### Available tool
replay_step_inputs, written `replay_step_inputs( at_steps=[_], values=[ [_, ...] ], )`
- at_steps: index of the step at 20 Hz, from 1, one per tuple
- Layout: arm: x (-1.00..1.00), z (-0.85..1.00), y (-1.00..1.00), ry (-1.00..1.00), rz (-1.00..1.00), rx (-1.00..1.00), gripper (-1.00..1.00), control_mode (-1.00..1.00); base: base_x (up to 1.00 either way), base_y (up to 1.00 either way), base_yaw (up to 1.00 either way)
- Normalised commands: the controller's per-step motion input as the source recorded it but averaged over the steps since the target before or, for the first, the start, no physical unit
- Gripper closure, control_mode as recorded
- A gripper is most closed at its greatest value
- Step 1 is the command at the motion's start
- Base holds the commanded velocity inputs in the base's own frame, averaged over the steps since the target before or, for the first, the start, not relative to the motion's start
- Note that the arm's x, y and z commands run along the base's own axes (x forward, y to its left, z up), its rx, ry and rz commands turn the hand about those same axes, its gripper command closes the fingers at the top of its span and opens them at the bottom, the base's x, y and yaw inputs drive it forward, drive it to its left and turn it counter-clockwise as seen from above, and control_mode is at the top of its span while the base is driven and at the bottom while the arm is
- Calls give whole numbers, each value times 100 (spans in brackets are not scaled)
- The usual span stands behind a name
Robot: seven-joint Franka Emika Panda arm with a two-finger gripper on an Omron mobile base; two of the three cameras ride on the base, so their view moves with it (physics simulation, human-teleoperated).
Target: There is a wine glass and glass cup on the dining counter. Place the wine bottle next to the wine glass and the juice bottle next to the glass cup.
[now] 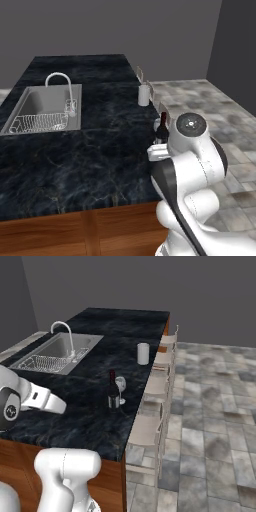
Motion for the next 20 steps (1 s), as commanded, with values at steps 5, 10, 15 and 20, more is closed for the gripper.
replay_step_inputs(
  at_steps=[5,10,15,20],
  values=[
    [-32,-1,4,0,6,0,-100,-100,0,0,0],
    [-22,0,0,0,1,0,-100,-100,0,0,0],
    [-1,0,0,0,0,0,-100,-100,0,0,0],
    [0,0,0,0,0,0,-100,-100,0,0,0]
  ],
)
